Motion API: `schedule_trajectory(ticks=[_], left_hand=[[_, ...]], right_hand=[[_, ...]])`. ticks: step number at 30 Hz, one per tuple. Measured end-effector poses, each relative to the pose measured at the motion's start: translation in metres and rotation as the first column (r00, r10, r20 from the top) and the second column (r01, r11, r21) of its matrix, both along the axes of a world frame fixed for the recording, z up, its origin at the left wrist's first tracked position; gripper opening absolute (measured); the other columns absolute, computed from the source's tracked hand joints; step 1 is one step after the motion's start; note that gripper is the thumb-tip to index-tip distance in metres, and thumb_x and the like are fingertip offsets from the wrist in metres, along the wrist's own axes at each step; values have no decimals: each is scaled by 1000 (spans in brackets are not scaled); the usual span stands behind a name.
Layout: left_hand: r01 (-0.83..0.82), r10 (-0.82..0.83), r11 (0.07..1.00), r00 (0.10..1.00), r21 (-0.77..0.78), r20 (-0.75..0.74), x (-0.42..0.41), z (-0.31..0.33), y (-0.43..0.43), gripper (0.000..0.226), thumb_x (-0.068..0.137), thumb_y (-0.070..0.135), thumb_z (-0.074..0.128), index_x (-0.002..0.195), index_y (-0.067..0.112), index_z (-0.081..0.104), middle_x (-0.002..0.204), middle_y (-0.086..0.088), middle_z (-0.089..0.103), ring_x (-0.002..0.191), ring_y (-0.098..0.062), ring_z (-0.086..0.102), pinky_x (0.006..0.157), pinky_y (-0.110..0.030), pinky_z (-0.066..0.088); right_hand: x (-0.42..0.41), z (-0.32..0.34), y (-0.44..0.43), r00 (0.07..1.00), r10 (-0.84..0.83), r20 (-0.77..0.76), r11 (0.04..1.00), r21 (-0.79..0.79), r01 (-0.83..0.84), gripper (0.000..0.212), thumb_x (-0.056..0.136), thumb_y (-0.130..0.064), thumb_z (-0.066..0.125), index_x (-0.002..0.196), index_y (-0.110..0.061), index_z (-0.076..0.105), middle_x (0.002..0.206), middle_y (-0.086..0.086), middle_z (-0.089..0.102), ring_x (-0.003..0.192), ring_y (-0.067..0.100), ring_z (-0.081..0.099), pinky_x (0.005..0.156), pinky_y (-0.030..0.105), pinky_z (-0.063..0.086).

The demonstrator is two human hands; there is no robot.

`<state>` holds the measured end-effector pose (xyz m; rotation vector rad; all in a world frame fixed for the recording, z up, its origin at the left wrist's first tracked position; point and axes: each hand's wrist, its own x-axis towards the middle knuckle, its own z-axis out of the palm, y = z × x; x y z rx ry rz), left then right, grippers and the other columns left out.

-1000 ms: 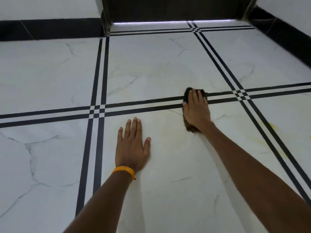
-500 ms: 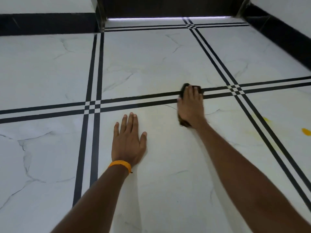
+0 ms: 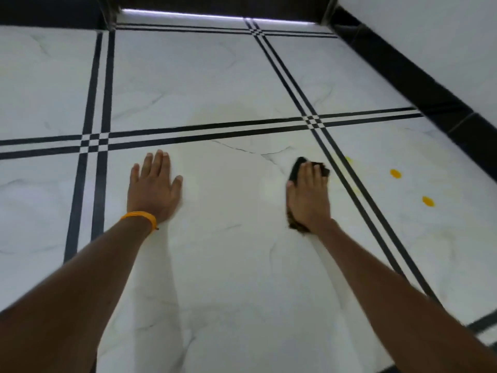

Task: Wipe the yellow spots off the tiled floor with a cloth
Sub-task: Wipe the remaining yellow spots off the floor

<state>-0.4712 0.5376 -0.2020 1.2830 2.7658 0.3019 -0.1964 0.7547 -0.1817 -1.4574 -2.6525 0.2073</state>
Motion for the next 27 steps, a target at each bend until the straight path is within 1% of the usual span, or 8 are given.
schedule_trajectory(ticks=[3,5,8,12,15,20,24,27], left_hand=[[-22,23,1000,999,22,-28,6,5,4,66,103,41,19,157,4,16,166,-14,16,154,-31,10,124,-52,8],[30,-27,999,998,36,-59,19,11,5,72,98,44,14,155,1,23,164,-16,21,153,-34,14,123,-54,9],[262,-263,965,965,26,22,83,11,16,83,92,54,7,157,4,20,166,-12,17,154,-28,12,124,-49,3],[319,-326,943,942,98,74,155,19,93,83,93,57,10,159,8,8,168,-5,2,155,-22,-1,125,-43,-3],[299,-300,954,953,26,40,180,20,143,72,102,49,25,159,10,5,169,-5,2,155,-21,-2,125,-47,-1],[325,-325,946,946,-15,-1,192,11,149,72,101,51,15,160,11,4,169,-4,3,155,-22,-1,125,-49,3],[297,-297,955,955,-10,7,188,10,143,77,96,54,7,160,11,5,169,-3,2,155,-21,-2,125,-49,3],[340,-340,940,940,16,-5,193,8,151,78,96,55,8,160,11,3,168,-2,0,155,-19,-4,125,-49,2]], right_hand=[[26,-7,-68,944,331,-8,944,16,-330,70,103,-46,16,162,-10,13,170,3,8,158,22,2,128,41,4],[71,-6,-67,927,375,-12,927,21,-375,67,104,-47,20,163,-16,10,170,-3,4,158,16,-1,128,36,3],[162,-12,-23,994,112,-13,990,84,-111,71,102,-46,23,158,-3,28,166,13,26,154,33,22,125,48,19],[175,-5,24,970,-242,-26,970,-2,242,82,97,-50,8,157,4,25,163,23,29,152,39,23,124,53,19],[159,-7,23,985,-172,-22,984,34,173,79,99,-48,11,157,2,24,164,20,27,154,37,22,125,51,18],[202,-1,32,997,77,-6,997,-10,-77,75,101,-54,12,162,-11,13,170,1,8,158,20,4,128,39,7],[143,-4,71,991,-132,-28,991,10,132,82,95,-51,10,158,0,23,166,19,25,155,34,18,126,49,15],[93,-3,89,966,-251,-62,968,-4,251,83,94,-48,4,159,1,19,167,20,20,156,34,14,127,49,11]])
